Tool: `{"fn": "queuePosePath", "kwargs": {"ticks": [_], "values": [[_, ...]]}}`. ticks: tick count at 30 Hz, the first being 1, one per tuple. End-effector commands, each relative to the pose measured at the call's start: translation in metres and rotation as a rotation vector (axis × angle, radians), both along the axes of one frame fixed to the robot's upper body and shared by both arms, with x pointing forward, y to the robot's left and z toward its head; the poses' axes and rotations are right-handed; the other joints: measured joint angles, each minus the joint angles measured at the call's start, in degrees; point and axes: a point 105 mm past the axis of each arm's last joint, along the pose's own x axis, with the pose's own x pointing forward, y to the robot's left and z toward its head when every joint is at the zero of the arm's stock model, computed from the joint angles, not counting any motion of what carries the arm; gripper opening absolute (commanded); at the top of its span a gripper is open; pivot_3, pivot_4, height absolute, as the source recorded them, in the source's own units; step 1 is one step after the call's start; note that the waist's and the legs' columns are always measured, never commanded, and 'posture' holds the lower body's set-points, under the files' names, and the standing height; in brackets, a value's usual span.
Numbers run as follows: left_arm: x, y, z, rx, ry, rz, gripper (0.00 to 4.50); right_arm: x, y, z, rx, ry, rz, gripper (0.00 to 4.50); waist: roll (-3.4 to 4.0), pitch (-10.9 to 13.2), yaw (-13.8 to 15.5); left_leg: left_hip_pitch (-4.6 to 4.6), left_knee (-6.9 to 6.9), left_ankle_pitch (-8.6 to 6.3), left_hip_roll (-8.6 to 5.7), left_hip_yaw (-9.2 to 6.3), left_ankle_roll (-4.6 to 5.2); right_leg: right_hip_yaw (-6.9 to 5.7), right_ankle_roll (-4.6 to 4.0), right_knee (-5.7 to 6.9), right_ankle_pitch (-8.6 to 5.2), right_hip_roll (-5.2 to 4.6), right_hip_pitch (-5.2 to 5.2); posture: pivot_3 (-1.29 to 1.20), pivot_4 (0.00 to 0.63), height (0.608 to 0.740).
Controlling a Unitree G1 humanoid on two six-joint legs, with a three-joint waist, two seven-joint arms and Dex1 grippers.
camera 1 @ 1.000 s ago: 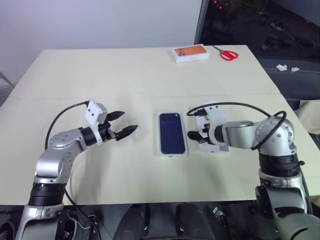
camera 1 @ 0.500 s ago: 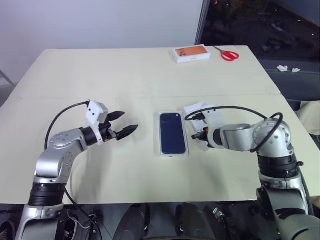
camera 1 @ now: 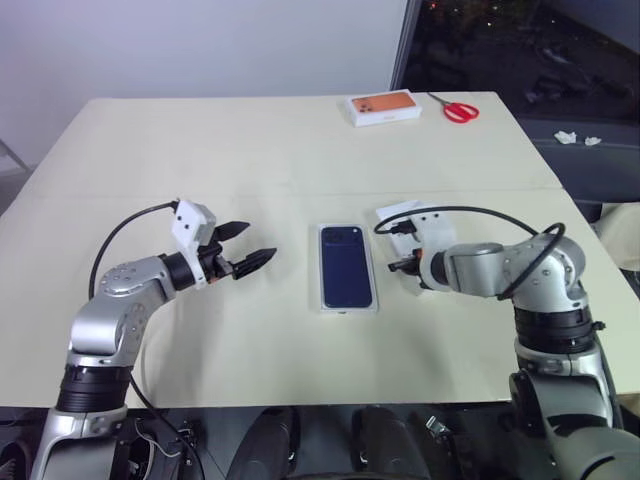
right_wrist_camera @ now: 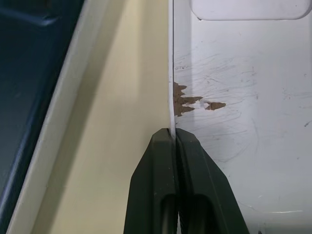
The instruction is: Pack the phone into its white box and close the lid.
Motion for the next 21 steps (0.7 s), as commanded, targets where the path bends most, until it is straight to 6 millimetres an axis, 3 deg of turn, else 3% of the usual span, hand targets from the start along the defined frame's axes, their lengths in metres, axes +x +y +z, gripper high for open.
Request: {"fn": "queuePosePath", "kwargs": {"ticks": [1,5,8,14,18,21], "values": [[0.001,0.0,0.015,-0.007,-0.056,0.001,4.5,0.011,0.009,0.028,0.181,-0.098,-0.022,0.06,0.01,0.0,-0.3,0.0,-0.01,0.0,0.01,0.01,0.0,0.02,0.0,0.03,0.0,0.02,-0.03,0.0,0.15,0.74],[0.003,0.007,0.018,-0.017,-0.066,0.024,4.5,0.022,0.041,0.078,0.55,-0.203,0.103,0.06,0.05,0.0,-0.4,0.0,-0.01,0.0,0.03,0.05,0.0,0.07,0.0,0.08,0.0,0.07,-0.08,0.0,0.15,0.74],[0.004,0.009,0.019,-0.024,-0.062,0.028,4.5,0.02,0.059,0.098,0.747,-0.22,0.192,0.06,0.06,0.0,-0.4,0.01,-0.05,0.0,0.05,0.06,0.0,0.09,0.0,0.12,0.0,0.09,-0.12,0.0,0.15,0.74],[0.004,0.011,0.023,-0.027,-0.067,0.033,4.5,0.005,0.083,0.099,0.927,-0.166,0.295,0.06,0.06,0.0,-0.1,0.0,-0.06,0.0,0.02,0.07,0.0,0.09,0.0,0.11,0.0,0.02,-0.12,0.0,0.15,0.74],[0.002,0.015,0.03,-0.041,-0.092,0.035,4.5,-0.017,0.111,0.112,1.225,-0.088,0.399,0.06,0.07,0.0,-0.5,0.0,-0.09,0.0,0.03,0.07,-0.01,0.11,0.0,0.14,0.0,0.03,-0.16,0.0,0.15,0.74],[0.001,0.018,0.036,-0.07,-0.106,0.038,4.5,-0.032,0.12,0.108,1.284,-0.011,0.411,0.06,0.12,0.1,-0.8,0.0,-0.12,0.0,0.05,0.07,-0.01,0.16,0.0,0.16,0.0,0.04,-0.21,0.0,0.15,0.74]]}}
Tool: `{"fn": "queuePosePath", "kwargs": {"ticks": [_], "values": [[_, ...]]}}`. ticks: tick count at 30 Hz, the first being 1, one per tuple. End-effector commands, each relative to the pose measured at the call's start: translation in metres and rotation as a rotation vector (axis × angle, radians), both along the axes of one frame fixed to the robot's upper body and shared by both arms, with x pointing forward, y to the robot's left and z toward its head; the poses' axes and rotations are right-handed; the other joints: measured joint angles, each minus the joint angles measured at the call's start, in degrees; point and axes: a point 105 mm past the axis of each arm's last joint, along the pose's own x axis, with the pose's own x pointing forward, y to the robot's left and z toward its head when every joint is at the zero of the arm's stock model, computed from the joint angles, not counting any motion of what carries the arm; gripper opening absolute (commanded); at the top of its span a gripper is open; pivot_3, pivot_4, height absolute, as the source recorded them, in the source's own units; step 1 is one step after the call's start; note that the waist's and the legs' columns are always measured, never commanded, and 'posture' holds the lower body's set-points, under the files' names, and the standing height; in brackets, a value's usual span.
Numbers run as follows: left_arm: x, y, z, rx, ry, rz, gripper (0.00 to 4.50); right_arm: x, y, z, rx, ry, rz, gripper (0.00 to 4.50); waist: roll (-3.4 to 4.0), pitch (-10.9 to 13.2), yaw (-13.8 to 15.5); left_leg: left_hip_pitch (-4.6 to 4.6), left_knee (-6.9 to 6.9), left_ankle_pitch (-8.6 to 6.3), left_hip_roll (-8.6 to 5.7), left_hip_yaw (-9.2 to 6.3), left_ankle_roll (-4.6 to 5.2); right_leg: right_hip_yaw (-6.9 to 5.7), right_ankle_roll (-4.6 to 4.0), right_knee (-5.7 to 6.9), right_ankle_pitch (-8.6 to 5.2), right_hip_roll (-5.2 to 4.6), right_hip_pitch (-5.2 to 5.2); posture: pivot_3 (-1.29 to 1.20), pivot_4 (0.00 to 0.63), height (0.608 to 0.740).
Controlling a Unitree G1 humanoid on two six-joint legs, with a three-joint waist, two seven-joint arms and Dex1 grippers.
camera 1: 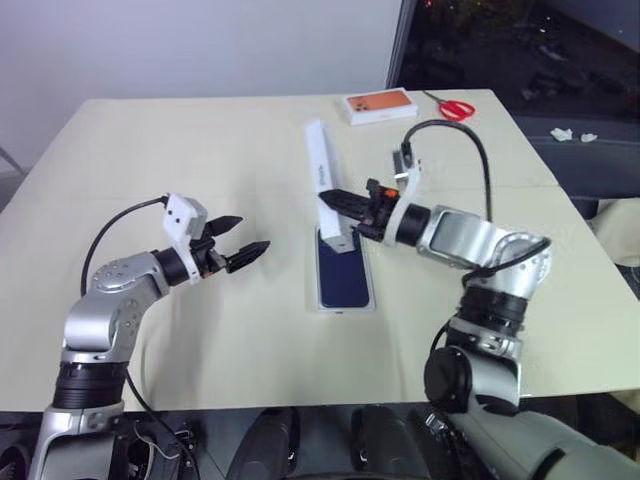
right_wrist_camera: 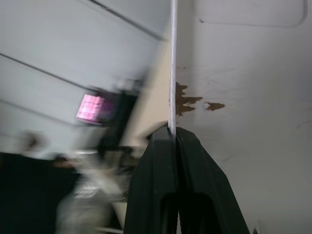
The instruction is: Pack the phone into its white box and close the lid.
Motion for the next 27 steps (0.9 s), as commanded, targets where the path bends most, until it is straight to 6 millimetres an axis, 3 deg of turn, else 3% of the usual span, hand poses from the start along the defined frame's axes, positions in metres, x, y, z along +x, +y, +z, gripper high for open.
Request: {"fn": "queuePosePath", "kwargs": {"ticks": [1,11,27], "values": [[-0.003,0.007,0.026,-0.035,-0.09,0.01,4.5,-0.022,0.012,0.008,0.081,0.034,0.078,0.06,0.01,0.0,-0.2,0.0,0.0,0.0,0.0,0.01,0.0,0.0,0.0,0.0,0.0,0.0,0.0,0.0,0.15,0.74],[-0.006,0.005,0.024,-0.053,-0.078,0.006,4.5,-0.041,0.027,-0.046,-0.006,0.19,0.15,0.06,0.0,0.0,-0.8,0.0,0.04,0.0,0.0,0.01,0.01,-0.02,0.01,-0.01,-0.01,0.03,0.05,0.0,0.15,0.74],[-0.016,-0.006,0.001,-0.047,-0.02,-0.016,4.5,-0.019,0.037,-0.063,0.017,0.286,0.074,0.06,0.0,0.0,-0.8,0.01,0.04,0.0,0.03,0.01,0.01,-0.02,0.01,-0.02,-0.01,0.04,0.05,0.0,0.15,0.74]]}}
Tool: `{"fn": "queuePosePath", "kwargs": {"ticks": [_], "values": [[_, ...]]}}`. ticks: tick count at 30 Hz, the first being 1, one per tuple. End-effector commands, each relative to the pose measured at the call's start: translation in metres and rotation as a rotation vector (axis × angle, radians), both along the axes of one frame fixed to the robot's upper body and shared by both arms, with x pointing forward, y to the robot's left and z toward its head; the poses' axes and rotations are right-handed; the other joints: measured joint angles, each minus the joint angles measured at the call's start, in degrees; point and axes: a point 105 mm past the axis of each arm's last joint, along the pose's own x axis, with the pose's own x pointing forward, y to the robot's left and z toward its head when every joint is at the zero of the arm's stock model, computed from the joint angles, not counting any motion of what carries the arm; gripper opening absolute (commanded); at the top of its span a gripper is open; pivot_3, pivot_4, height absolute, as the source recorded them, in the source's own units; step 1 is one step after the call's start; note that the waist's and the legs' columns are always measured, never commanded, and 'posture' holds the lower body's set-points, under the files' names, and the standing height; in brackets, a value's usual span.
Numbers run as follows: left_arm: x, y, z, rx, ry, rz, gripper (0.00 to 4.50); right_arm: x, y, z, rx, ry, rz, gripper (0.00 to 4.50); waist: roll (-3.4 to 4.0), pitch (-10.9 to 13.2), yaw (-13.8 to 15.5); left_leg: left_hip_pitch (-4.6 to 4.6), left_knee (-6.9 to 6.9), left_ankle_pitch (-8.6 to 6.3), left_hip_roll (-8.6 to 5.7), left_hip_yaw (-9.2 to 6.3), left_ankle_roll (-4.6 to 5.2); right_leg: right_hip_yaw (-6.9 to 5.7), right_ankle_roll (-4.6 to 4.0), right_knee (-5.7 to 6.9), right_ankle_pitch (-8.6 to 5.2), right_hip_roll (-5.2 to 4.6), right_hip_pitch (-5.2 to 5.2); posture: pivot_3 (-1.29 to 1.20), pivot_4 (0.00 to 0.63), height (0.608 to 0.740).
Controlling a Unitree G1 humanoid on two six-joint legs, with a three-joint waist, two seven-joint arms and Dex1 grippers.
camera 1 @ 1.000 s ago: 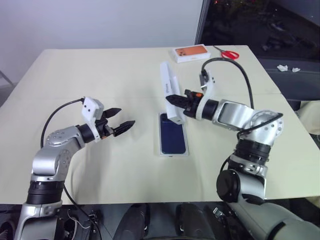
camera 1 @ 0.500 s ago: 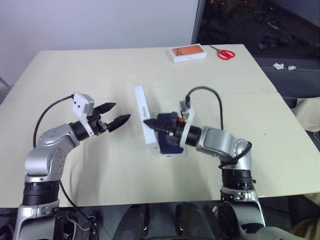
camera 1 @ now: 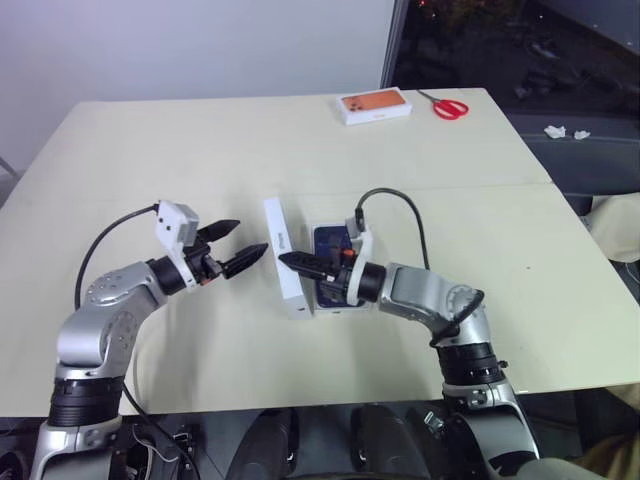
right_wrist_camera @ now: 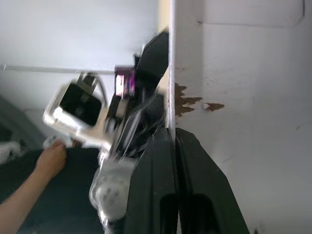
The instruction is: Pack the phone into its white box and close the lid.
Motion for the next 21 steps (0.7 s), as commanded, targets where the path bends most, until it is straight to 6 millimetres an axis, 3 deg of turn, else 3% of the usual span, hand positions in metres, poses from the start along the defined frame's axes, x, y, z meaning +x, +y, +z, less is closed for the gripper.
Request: {"fn": "queuePosePath", "kwargs": {"ticks": [1,4,7,8,11,14,18,21], "values": [[-0.003,-0.005,0.008,-0.002,-0.038,-0.018,4.5,0.005,0.003,0.012,0.029,-0.035,-0.017,0.06,0.0,0.0,0.0,0.0,0.0,0.0,0.0,0.0,0.0,0.0,0.0,0.0,0.0,0.0,0.0,0.0,0.15,0.74],[-0.003,-0.008,0.005,-0.01,-0.023,-0.029,4.5,0.008,-0.001,0.007,0.027,-0.019,-0.04,0.06,0.0,0.0,0.0,0.0,0.0,0.0,0.0,0.0,0.0,0.0,0.0,0.0,0.0,0.0,0.0,0.0,0.15,0.74],[-0.007,-0.017,-0.005,-0.024,0.018,-0.068,3.71,0.006,-0.008,-0.002,0.015,-0.006,-0.052,0.0,0.0,0.0,0.1,0.0,0.0,0.0,0.0,0.0,0.0,0.0,0.0,-0.01,0.0,0.0,0.01,0.0,0.15,0.74],[-0.008,-0.02,-0.007,-0.033,0.033,-0.08,3.26,0.005,-0.009,-0.003,0.017,-0.001,-0.053,0.0,0.0,0.0,0.1,0.0,0.0,0.0,0.0,0.0,0.0,0.0,0.0,-0.01,0.0,-0.01,0.02,0.0,0.15,0.74],[-0.007,-0.026,-0.015,-0.039,0.048,-0.083,1.78,0.004,-0.012,-0.004,0.017,-0.004,-0.051,0.89,0.0,0.0,0.2,0.01,0.01,0.0,0.0,0.0,0.0,0.0,0.0,-0.02,0.0,-0.02,0.03,0.0,0.15,0.74],[-0.005,-0.036,-0.022,-0.045,0.054,-0.089,0.4,0.005,-0.017,-0.001,0.004,-0.027,-0.057,2.32,0.0,0.0,0.2,0.01,0.0,0.0,0.0,0.0,0.0,0.01,0.0,-0.02,0.0,-0.02,0.03,0.0,0.15,0.74],[-0.001,-0.047,-0.024,-0.041,0.042,-0.092,0.39,0.009,-0.029,0.01,-0.111,-0.196,-0.033,4.41,0.0,0.0,0.2,0.0,0.0,0.0,0.0,0.0,0.0,0.0,0.0,-0.02,0.0,-0.01,0.02,0.0,0.15,0.74],[0.002,-0.054,-0.023,-0.038,0.026,-0.103,0.39,0.018,-0.05,0.029,-0.223,-0.377,-0.033,4.47,0.03,0.0,0.4,-0.01,0.08,-0.02,-0.01,0.03,0.03,-0.01,0.0,-0.02,0.0,-0.01,0.05,0.0,0.15,0.74]]}}
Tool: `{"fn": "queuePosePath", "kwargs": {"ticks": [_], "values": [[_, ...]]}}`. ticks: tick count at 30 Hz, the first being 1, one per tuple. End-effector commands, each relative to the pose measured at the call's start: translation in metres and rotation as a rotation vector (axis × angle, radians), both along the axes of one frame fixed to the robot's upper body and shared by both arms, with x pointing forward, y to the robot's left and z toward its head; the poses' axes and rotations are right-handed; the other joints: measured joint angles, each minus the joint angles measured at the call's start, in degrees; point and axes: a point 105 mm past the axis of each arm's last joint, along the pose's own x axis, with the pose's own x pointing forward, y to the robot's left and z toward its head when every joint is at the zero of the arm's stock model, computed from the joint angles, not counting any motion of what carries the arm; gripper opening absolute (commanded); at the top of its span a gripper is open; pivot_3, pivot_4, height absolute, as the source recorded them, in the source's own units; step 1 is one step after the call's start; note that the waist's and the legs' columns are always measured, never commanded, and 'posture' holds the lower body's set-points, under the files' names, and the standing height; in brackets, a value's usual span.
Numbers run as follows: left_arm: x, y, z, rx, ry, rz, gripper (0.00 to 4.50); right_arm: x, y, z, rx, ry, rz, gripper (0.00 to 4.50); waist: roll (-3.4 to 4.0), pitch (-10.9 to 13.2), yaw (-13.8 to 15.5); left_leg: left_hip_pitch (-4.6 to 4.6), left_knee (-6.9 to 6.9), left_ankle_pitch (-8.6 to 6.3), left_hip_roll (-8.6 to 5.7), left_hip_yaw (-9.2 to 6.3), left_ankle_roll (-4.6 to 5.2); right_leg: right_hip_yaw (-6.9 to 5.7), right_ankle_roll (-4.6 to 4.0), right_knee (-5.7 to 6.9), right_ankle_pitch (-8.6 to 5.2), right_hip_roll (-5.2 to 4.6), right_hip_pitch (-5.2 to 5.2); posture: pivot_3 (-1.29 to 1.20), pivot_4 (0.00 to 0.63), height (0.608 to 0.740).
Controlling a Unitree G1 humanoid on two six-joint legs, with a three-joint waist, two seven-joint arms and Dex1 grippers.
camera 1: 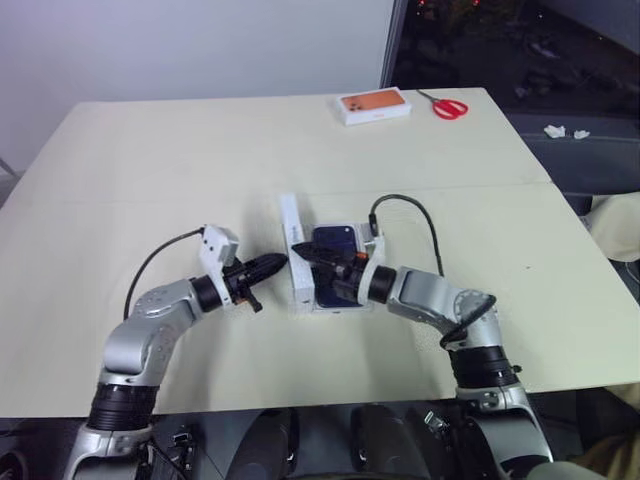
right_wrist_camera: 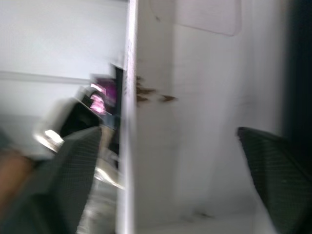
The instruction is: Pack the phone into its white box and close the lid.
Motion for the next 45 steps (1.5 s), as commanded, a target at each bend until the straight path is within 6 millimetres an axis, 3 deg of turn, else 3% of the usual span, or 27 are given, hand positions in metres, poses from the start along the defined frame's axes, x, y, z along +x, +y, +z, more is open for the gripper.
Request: {"fn": "queuePosePath", "kwargs": {"ticks": [1,6,11,13,16,18,21,25,30,34,40,45], "values": [[0.003,-0.008,0.011,0.002,-0.059,-0.011,0.39,0.007,-0.015,0.042,-0.048,-0.244,0.04,4.47,0.01,0.0,0.3,-0.01,0.02,-0.01,-0.01,0.0,0.01,0.0,0.0,0.0,0.0,0.0,0.0,0.0,0.15,0.74],[0.006,-0.023,0.013,-0.018,-0.061,-0.045,0.39,0.004,-0.033,0.064,-0.206,-0.492,0.123,4.47,0.0,0.0,1.2,-0.01,0.02,-0.02,0.04,0.0,0.04,-0.04,0.01,-0.08,-0.01,0.04,0.03,0.0,0.15,0.74],[0.008,-0.047,0.012,-0.038,-0.042,-0.109,0.39,0.024,-0.06,0.053,-0.629,-0.878,0.113,4.47,-0.03,0.0,1.4,-0.05,0.16,-0.05,-0.02,-0.01,0.09,-0.11,0.06,-0.17,0.01,0.0,0.12,0.0,0.15,0.74],[0.006,-0.054,0.009,-0.039,-0.019,-0.136,0.39,0.031,-0.065,0.049,-0.715,-0.964,0.111,4.47,-0.04,0.0,1.4,-0.04,0.16,-0.05,-0.03,0.0,0.09,-0.11,0.12,-0.2,0.05,0.01,0.13,0.0,0.15,0.74],[0.001,-0.056,0.008,-0.016,-0.018,-0.157,0.39,0.031,-0.06,0.052,-0.703,-1.016,0.125,4.47,-0.06,0.0,1.1,-0.05,0.13,-0.04,-0.02,0.0,0.07,-0.03,0.13,-0.19,0.05,0.02,0.08,0.0,0.15,0.74],[0.003,-0.048,0.011,-0.011,-0.027,-0.131,0.39,0.031,-0.058,0.051,-0.698,-1.03,0.139,3.7,-0.07,0.1,1.0,-0.05,0.1,-0.02,0.02,0.0,0.02,0.0,0.13,-0.18,0.05,0.04,0.05,0.0,0.15,0.74],[0.003,-0.039,0.016,-0.003,-0.039,-0.111,0.39,0.032,-0.058,0.048,-0.747,-1.064,0.146,2.11,-0.06,0.1,1.3,-0.04,0.1,-0.01,0.03,-0.03,0.0,-0.02,0.13,-0.17,0.05,0.03,0.05,0.0,0.15,0.74],[0.003,-0.007,0.028,0.024,-0.062,-0.041,0.39,0.033,-0.054,0.036,-0.818,-1.113,0.176,0.07,-0.1,0.1,1.4,-0.04,0.09,-0.02,0.0,-0.03,-0.01,0.0,0.12,-0.21,0.05,-0.02,0.06,0.0,0.15,0.74],[0.02,0.024,0.021,0.102,-0.064,0.12,0.39,0.035,-0.052,0.032,-0.868,-1.147,0.178,0.02,-0.09,0.1,1.4,-0.04,0.1,-0.02,-0.03,-0.03,-0.01,-0.02,0.11,-0.2,0.06,-0.04,0.06,0.0,0.15,0.74],[0.031,0.039,-0.009,0.171,0.094,0.189,0.39,0.042,-0.056,0.028,-0.94,-1.173,0.159,0.02,-0.09,0.1,1.4,-0.04,0.1,-0.01,-0.03,-0.04,-0.02,-0.03,0.11,-0.19,0.06,-0.03,0.05,0.0,0.15,0.74],[0.031,0.014,-0.027,0.187,0.176,0.11,0.39,0.047,-0.064,0.011,-1.06,-1.195,0.195,0.02,-0.1,0.1,1.7,-0.05,0.11,-0.01,-0.08,-0.04,-0.03,-0.04,0.12,-0.19,0.06,-0.05,0.06,0.0,0.15,0.74],[0.032,-0.007,-0.027,0.157,0.197,0.034,0.39,0.046,-0.064,0.01,-1.056,-1.182,0.211,0.02,-0.1,0.1,1.4,-0.04,0.11,0.01,-0.08,-0.04,-0.06,-0.04,0.12,-0.16,0.07,-0.04,0.07,0.0,0.15,0.74]]}}
